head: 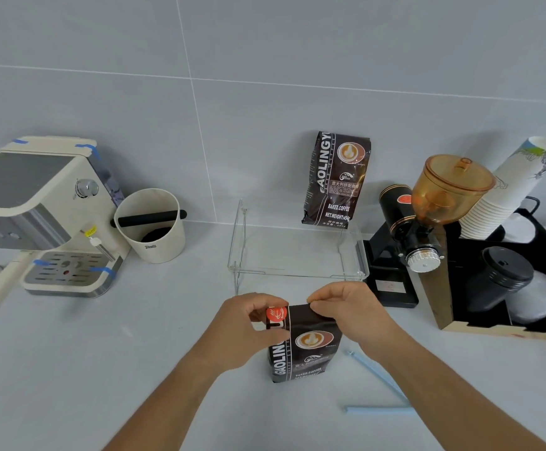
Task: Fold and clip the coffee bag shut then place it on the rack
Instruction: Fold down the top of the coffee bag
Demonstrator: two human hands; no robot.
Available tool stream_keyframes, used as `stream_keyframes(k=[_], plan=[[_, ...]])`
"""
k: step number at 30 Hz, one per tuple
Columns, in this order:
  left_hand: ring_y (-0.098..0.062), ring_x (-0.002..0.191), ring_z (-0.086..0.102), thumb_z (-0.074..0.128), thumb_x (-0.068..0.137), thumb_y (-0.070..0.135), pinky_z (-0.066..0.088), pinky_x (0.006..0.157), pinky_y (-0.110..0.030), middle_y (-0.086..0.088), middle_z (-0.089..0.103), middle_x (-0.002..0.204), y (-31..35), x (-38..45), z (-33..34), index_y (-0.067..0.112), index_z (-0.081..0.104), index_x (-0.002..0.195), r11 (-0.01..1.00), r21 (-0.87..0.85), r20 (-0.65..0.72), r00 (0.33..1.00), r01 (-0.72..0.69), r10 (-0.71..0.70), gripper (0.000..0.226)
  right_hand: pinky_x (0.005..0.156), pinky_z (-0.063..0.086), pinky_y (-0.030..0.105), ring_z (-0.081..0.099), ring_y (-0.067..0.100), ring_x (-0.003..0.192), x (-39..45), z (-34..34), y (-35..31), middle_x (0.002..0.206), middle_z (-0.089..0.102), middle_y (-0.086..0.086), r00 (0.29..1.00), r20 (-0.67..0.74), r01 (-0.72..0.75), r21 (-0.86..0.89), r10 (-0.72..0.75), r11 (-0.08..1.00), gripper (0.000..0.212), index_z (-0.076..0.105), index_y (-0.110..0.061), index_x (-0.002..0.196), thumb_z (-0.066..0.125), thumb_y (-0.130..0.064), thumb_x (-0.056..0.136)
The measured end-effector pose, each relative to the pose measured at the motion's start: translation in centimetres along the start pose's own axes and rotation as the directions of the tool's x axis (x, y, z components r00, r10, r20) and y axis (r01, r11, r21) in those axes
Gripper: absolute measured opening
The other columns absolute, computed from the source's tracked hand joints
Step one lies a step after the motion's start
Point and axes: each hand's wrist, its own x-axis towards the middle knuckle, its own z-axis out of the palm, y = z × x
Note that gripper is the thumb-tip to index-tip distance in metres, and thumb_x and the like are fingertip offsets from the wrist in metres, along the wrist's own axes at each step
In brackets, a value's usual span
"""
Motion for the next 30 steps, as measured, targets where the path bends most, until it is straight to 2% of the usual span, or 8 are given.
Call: stream_keyframes(k=[5,6,8,11,16,19,25,30], plan=[[0.0,0.087,0.061,0.075,0.082,0.026,0.045,0.076,-0.008,0.006,0.068,0.088,-0.4,-0.2,0.0,0.028,0.073,0.104,0.962,0.242,0.022,0.992,-0.127,0.126,0.022,0.055,0.052,0.017,0.071,0.006,0.061,0.3,-0.7,-0.2,0.067,0.077,-0.006,0.989,0.145,0.033,-0.256,0.005,0.966,0.009,0.077,-0.019,0.076,0.071,-0.016,0.083],[-0.001,0.085,0.06,0.072,0.084,0.029,0.044,0.074,-0.009,0.005,0.066,0.088,-0.5,-0.3,-0.1,0.028,0.073,0.104,0.947,0.283,0.039,0.989,-0.15,0.145,0.02,0.059,0.053,0.018,0.071,0.006,0.065,0.1,-1.0,-0.3,0.072,0.078,-0.006,0.98,0.201,0.078,-0.303,-0.017,0.95,0.003,0.077,-0.021,0.08,0.074,-0.021,0.08],[-0.002,0.082,0.059,0.067,0.088,0.032,0.046,0.074,-0.017,0.005,0.065,0.088,-0.5,-0.4,-0.2,0.029,0.073,0.103,0.923,0.343,0.061,0.985,-0.173,0.162,0.017,0.066,0.052,0.014,0.07,0.004,0.077,-0.2,-1.8,0.0,0.084,0.076,-0.007,0.948,0.309,0.211,-0.429,-0.077,0.878,0.014,0.076,-0.027,0.089,0.078,-0.03,0.075],[-0.006,0.083,0.059,0.058,0.093,0.034,0.051,0.074,-0.029,0.009,0.063,0.091,-0.1,-0.3,0.0,0.028,0.072,0.101,0.891,0.415,0.096,0.983,-0.181,0.155,0.017,0.068,0.046,0.011,0.063,0.003,0.082,-0.4,-2.0,0.7,0.089,0.069,-0.01,0.899,0.368,0.42,-0.578,-0.236,0.699,0.013,0.074,-0.028,0.096,0.07,-0.03,0.084],[-0.01,0.083,0.06,0.053,0.095,0.033,0.051,0.073,-0.031,0.009,0.069,0.092,1.1,0.3,1.2,0.03,0.069,0.103,0.856,0.453,0.174,0.966,-0.251,0.191,0.019,0.064,0.049,0.012,0.064,-0.001,0.073,-0.4,-1.6,1.6,0.076,0.07,-0.014,0.867,0.368,0.491,-0.508,-0.337,0.708,0.01,0.077,-0.024,0.09,0.067,-0.022,0.088],[-0.012,0.076,0.06,0.055,0.095,0.033,0.052,0.068,-0.035,0.004,0.071,0.085,1.3,0.9,1.2,0.025,0.072,0.098,0.853,0.461,0.183,0.967,-0.245,0.179,0.019,0.069,0.057,0.029,0.07,0.005,0.071,-0.4,-2.2,1.9,0.076,0.078,-0.009,0.887,0.247,0.461,-0.48,-0.389,0.747,0.005,0.077,-0.023,0.083,0.073,-0.019,0.083],[-0.006,0.062,0.053,0.062,0.089,0.04,0.04,0.055,-0.019,0.003,0.072,0.075,1.1,1.9,0.7,0.021,0.075,0.085,0.829,0.494,0.172,0.964,-0.261,0.202,0.024,0.072,0.057,0.024,0.072,0.008,0.082,-0.5,-3.9,2.0,0.095,0.08,-0.005,0.793,0.41,0.609,-0.541,-0.45,0.58,0.017,0.075,-0.019,0.105,0.061,-0.019,0.094],[-0.009,0.072,0.066,0.064,0.091,0.027,0.053,0.063,-0.026,0.005,0.078,0.081,0.3,1.2,0.0,0.021,0.075,0.092,0.871,0.421,0.146,0.967,-0.253,0.211,0.013,0.064,0.057,0.029,0.071,0.013,0.071,-0.3,-4.2,2.7,0.08,0.08,0.0,0.804,0.233,0.581,-0.503,-0.547,0.64,0.008,0.079,-0.013,0.088,0.072,-0.017,0.086]])
